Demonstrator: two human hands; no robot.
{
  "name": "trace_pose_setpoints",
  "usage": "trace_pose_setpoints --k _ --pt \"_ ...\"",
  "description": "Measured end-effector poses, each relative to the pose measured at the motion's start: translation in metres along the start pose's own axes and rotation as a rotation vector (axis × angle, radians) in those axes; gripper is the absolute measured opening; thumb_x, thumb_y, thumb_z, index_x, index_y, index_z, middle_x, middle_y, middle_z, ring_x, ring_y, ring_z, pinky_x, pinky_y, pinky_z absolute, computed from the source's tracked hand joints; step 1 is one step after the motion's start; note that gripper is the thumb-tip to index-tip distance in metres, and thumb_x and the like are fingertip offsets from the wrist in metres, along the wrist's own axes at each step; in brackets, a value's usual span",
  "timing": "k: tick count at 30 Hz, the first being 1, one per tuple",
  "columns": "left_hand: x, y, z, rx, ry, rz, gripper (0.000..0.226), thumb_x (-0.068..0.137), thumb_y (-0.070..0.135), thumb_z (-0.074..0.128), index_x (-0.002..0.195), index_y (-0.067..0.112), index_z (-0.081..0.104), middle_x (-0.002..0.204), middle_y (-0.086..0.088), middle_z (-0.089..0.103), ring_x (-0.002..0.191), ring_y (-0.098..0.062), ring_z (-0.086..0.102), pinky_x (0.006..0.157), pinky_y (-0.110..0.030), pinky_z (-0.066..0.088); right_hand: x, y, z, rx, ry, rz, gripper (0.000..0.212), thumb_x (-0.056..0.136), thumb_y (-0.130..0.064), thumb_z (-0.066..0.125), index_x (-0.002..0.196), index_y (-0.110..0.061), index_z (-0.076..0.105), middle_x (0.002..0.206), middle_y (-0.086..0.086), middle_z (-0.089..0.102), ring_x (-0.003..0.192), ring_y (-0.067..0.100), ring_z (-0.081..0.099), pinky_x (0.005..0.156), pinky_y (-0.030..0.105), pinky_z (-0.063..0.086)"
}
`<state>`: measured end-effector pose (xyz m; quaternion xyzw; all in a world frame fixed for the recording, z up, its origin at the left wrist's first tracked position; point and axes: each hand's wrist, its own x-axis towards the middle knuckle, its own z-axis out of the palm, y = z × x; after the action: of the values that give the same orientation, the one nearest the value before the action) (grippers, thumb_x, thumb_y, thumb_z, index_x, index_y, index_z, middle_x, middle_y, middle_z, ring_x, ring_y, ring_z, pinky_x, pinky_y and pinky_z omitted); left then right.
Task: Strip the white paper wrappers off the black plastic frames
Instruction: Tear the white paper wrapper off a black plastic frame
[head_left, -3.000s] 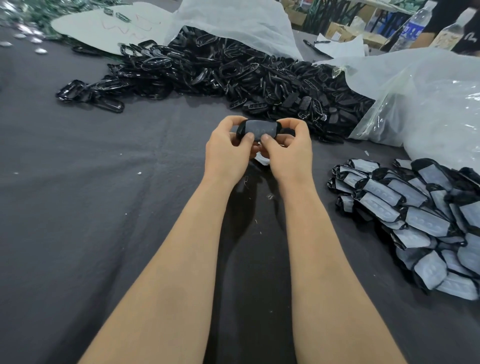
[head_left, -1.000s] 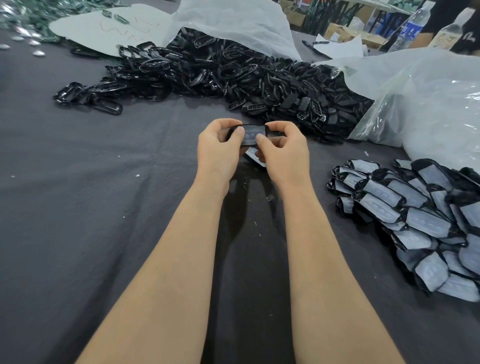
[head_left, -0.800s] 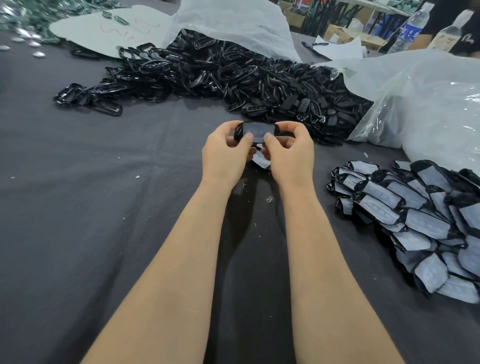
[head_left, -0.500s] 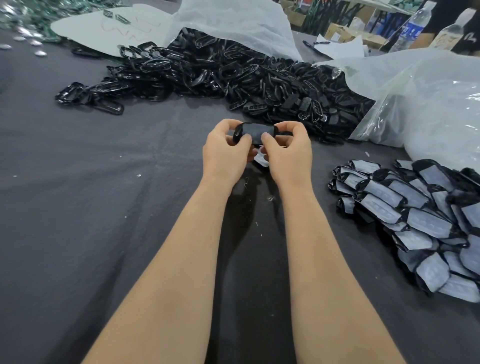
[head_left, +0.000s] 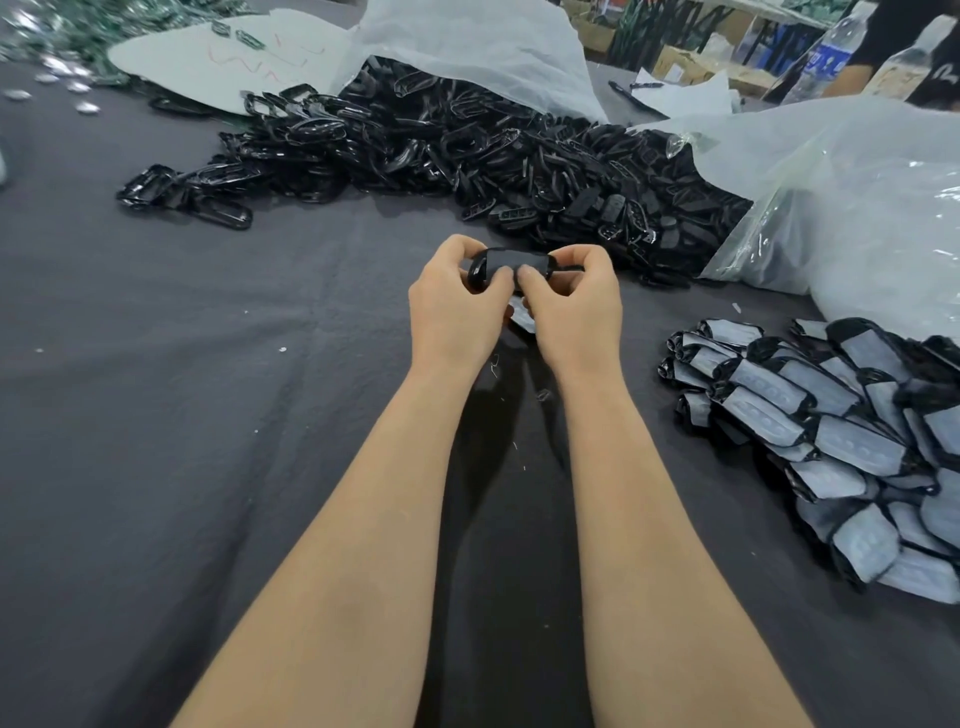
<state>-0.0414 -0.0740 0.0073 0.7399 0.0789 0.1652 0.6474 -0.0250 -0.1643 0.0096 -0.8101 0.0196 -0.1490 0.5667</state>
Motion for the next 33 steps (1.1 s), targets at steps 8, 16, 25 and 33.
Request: trace_pose_setpoints --k 8,16,25,33 --pt "0.004 -0.005 0.002 -0.048 -0.029 -0.014 0.016 0.092 0.009 0.057 0.094 0.024 0.054 0.076 0.004 0.066 0.067 -0.009 0.068 0.077 -0.035 0.059 0.001 0.001 -0.001 -0.022 0.053 0.011 0.021 0.086 -0.018 0.066 0.097 -0.017 0.048 0.075 -0.011 0.052 0.072 0.005 0.053 0.063 0.007 0.039" --pt "0.007 -0.008 0.002 -0.109 0.002 -0.066 0.021 0.095 0.002 0.049 0.107 0.018 0.053 0.076 0.001 0.065 0.057 -0.001 0.066 0.064 -0.019 0.057 0.001 -0.001 -0.001 -0.033 -0.011 0.057 0.017 0.089 -0.011 0.059 0.101 -0.020 0.052 0.090 0.009 0.068 0.091 0.027 0.066 0.090 0.046 0.050" --pt "0.005 -0.007 0.003 0.076 0.019 0.028 0.027 0.089 0.011 0.061 0.116 0.016 0.061 0.100 -0.001 0.069 0.081 -0.005 0.064 0.085 -0.025 0.052 -0.001 -0.003 0.000 -0.033 0.004 0.058 0.019 0.089 -0.010 0.059 0.104 -0.016 0.050 0.088 0.007 0.067 0.090 0.026 0.067 0.090 0.043 0.051" --pt "0.002 0.003 0.005 -0.215 -0.072 -0.086 0.032 0.091 -0.003 0.048 0.093 0.027 0.062 0.073 0.005 0.069 0.063 -0.004 0.067 0.067 -0.020 0.055 -0.003 -0.007 -0.015 0.010 0.031 0.031 0.021 0.089 -0.007 0.058 0.101 -0.020 0.048 0.074 -0.004 0.060 0.086 0.025 0.067 0.088 0.045 0.052"
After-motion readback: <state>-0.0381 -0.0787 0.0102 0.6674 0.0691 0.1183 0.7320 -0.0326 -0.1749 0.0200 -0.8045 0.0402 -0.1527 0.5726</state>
